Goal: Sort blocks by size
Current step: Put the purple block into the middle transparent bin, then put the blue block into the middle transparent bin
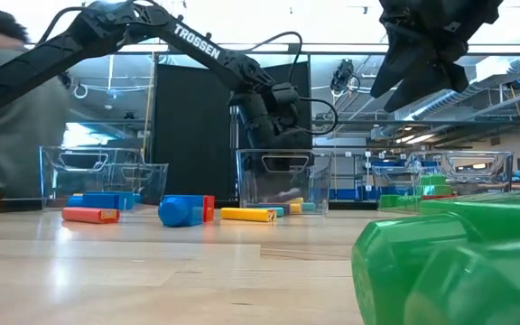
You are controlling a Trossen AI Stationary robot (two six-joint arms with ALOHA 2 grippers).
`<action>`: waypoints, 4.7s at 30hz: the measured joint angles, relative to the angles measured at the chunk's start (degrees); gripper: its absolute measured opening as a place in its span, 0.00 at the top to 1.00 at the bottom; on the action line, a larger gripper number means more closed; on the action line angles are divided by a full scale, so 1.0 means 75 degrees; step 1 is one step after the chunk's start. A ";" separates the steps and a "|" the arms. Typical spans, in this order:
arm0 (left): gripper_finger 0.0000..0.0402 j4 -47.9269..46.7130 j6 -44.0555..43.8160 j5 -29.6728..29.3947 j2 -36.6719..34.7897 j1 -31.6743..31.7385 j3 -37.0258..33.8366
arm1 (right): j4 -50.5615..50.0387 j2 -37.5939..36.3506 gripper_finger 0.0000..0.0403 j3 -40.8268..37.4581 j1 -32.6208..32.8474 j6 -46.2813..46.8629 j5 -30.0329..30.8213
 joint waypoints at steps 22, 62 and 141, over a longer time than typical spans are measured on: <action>0.51 -0.2013 0.0300 -0.0376 -0.0544 -0.0197 0.2478 | 0.0038 0.0003 0.47 0.0000 -0.0014 0.0000 -0.0326; 0.51 0.1736 -0.3208 -0.3863 -0.6939 -0.6696 -0.6840 | -0.5248 0.4224 0.62 0.5435 0.1651 0.2367 -0.1958; 0.51 0.5469 -0.3053 -0.3094 -1.2144 -0.8422 -1.0946 | -0.3783 0.6271 0.71 0.6271 0.1647 0.5764 -0.3010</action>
